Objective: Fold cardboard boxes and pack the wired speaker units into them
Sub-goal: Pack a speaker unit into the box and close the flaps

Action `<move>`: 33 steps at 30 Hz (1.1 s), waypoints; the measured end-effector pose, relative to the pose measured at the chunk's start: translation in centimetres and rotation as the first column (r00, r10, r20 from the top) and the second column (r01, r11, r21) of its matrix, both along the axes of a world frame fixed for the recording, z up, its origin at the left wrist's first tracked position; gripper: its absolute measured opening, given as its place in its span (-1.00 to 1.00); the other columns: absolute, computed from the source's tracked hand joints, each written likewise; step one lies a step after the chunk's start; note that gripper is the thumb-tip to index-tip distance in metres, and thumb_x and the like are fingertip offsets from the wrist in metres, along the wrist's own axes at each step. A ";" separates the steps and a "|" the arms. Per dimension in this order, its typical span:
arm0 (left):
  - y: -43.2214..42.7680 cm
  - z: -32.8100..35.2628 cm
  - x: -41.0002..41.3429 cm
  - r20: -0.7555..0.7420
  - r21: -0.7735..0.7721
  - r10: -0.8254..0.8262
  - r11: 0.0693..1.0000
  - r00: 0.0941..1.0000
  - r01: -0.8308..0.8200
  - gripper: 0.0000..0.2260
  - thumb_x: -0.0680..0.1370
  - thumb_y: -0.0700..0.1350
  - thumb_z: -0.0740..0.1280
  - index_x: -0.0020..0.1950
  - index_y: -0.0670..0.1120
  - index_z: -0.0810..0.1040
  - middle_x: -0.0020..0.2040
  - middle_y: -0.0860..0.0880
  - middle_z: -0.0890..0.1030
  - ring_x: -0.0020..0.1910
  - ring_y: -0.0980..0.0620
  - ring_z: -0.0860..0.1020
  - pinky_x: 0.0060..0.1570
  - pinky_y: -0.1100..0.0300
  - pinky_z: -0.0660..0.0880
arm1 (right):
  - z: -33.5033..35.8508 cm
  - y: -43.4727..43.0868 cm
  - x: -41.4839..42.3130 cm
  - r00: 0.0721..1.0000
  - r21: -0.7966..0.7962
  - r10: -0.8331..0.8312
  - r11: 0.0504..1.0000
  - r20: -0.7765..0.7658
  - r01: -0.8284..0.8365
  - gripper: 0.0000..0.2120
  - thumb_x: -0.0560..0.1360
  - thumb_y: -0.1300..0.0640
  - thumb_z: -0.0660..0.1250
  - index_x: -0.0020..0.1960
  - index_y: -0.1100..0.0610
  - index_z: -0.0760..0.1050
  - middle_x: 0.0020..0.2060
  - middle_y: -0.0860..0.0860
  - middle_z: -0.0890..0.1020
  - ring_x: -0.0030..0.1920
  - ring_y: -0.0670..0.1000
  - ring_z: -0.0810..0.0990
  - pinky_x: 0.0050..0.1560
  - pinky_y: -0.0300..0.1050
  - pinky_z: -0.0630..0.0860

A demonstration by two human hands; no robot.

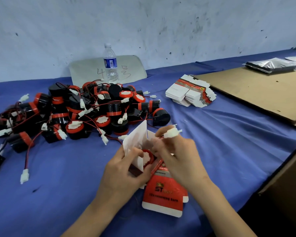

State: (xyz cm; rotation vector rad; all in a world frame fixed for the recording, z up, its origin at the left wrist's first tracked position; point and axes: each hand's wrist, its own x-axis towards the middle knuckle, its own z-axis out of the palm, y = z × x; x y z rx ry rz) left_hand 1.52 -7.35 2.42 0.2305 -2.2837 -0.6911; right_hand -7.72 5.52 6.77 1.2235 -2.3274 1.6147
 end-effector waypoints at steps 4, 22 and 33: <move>-0.1 0.0 0.4 0.060 0.024 -0.035 0.999 0.998 0.034 -0.71 0.43 0.22 0.27 0.13 0.24 0.44 -0.05 0.05 0.54 -0.08 0.18 0.50 -0.11 0.45 0.45 | 0.6 0.6 -0.8 0.989 -0.326 -0.117 0.935 0.096 0.142 -0.82 0.51 0.21 0.37 -0.21 -0.01 0.50 -0.29 -0.05 0.56 -0.34 0.05 0.59 -0.32 -0.03 0.56; 0.3 0.7 0.5 0.057 0.121 -0.100 0.988 0.993 0.093 -0.53 0.41 0.29 0.29 0.30 0.33 0.31 0.20 0.29 0.47 0.10 0.38 0.46 0.01 0.53 0.39 | -1.7 -1.0 -0.4 0.958 -0.145 -0.128 0.985 -0.256 0.093 -0.70 0.58 0.10 0.18 0.30 -0.06 0.40 -0.23 -0.27 0.51 -0.27 -0.25 0.49 -0.22 -0.36 0.43; 0.2 0.2 0.4 0.041 0.085 -0.093 0.992 0.995 0.089 -0.59 0.44 0.22 0.27 0.28 0.32 0.31 0.23 0.14 0.42 0.06 0.28 0.47 -0.03 0.53 0.38 | -2.9 -1.5 -1.2 0.901 -0.042 -0.240 0.969 -0.361 0.242 -0.78 0.53 0.14 0.35 0.03 0.10 0.31 -0.28 0.06 0.67 -0.40 0.14 0.60 -0.46 0.00 0.49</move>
